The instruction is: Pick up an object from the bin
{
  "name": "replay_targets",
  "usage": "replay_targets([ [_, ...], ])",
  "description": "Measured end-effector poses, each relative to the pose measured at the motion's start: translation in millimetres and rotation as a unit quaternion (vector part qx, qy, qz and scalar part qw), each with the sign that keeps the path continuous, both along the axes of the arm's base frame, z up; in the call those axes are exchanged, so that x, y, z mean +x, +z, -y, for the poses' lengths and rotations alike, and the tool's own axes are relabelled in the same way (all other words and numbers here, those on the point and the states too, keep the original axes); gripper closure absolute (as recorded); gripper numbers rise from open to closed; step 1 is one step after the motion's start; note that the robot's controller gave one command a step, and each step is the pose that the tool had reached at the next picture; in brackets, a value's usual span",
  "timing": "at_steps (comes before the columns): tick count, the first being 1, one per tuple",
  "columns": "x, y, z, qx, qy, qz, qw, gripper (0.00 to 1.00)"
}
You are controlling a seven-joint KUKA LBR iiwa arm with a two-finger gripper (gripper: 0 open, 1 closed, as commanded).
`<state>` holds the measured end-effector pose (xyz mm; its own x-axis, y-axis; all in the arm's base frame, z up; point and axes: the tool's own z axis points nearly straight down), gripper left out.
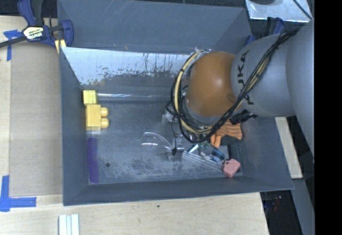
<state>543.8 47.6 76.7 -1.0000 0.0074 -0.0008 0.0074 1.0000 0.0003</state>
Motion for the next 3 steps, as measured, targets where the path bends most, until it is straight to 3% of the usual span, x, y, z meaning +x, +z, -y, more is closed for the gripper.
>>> replay_targets([
  [1,1.8,-3.5,9.2,0.003,-0.07,0.0061,0.9975,0.0],
  [2,1.6,1.4,1.0,0.001,-0.004,0.003,1.0,1.0],
  [3,1.6,1.4,1.0,0.001,-0.004,0.003,1.0,1.0],
])
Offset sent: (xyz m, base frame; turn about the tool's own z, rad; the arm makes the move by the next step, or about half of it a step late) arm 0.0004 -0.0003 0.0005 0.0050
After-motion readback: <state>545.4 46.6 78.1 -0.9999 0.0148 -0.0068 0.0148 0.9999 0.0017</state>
